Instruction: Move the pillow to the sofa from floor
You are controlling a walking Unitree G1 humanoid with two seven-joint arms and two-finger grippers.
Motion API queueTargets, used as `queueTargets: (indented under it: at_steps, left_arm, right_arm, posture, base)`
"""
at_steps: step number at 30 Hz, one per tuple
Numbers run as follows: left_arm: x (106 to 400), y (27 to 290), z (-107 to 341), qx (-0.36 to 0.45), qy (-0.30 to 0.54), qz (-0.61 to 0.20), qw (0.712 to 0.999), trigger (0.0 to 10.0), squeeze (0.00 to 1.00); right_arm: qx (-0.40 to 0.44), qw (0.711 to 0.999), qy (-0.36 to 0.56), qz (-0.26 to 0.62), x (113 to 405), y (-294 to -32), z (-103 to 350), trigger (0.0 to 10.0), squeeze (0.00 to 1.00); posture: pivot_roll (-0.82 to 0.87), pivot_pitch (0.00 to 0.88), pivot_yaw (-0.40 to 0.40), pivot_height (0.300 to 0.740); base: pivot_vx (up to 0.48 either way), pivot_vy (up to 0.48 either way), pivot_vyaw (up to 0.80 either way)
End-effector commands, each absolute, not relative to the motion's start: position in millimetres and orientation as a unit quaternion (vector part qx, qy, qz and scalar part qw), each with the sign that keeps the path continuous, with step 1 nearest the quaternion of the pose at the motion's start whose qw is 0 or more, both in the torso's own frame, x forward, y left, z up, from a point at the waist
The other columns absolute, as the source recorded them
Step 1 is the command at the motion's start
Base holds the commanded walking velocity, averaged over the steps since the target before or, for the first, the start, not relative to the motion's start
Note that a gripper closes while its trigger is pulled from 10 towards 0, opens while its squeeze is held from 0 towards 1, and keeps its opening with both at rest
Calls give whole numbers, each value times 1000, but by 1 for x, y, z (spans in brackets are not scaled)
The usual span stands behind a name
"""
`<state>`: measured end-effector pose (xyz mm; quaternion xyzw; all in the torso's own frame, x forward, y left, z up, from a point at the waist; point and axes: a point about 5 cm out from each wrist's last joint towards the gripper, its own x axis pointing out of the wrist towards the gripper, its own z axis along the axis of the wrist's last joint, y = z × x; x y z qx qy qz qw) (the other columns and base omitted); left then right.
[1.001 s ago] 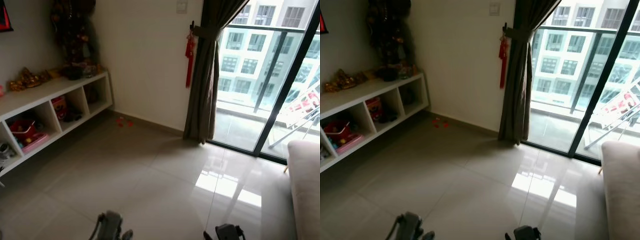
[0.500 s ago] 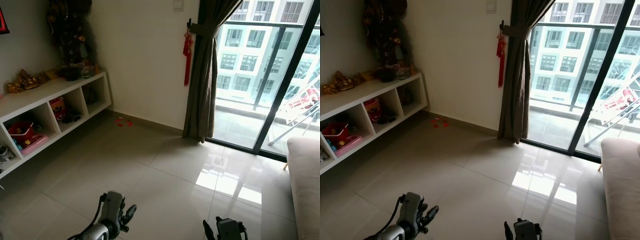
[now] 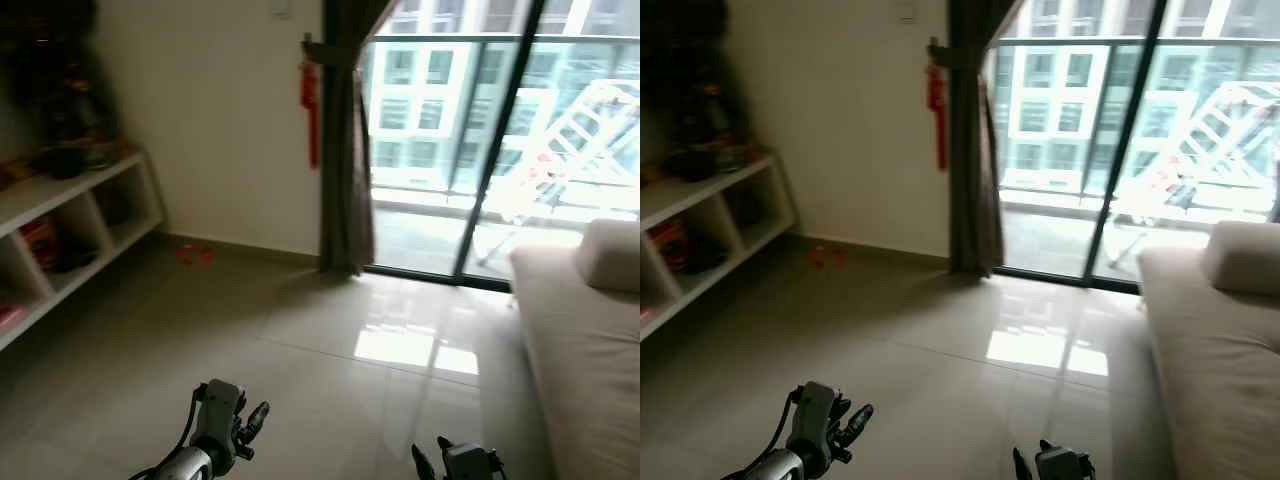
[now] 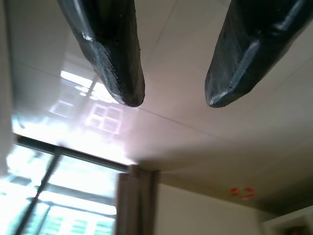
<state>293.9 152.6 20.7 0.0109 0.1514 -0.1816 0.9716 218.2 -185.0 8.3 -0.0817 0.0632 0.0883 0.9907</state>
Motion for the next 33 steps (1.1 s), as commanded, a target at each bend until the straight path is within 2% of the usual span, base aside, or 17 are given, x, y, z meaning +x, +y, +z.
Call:
queueTargets:
  at_steps: [1, 10, 26, 33]
  left_arm:
    - [291, 154, 16, -1, 165, -168, 972, 10000, 0]
    - [293, 137, 17, -23, 163, -186, 969, 10000, 0]
    - [288, 135, 10, -23, 173, -181, 968, 10000, 0]
    - [288, 136, 8, -16, 179, -190, 965, 10000, 0]
  right_arm:
    - [-74, 991, 69, 88, 216, -179, 7, 10000, 0]
    - [-76, 989, 68, 105, 217, -175, 11, 10000, 0]
    - [-87, 987, 79, 109, 219, -177, 8, 10000, 0]
    - [-79, 987, 83, 109, 216, -173, 5, 10000, 0]
  posture:
    - [19, 0, 84, 740]
    - [10, 0, 58, 740]
    - [15, 0, 50, 740]
    - [10, 0, 61, 740]
  base:
    - [0, 0, -788]
    - [0, 233, -790]
    - [0, 0, -666]
    - [0, 248, -787]
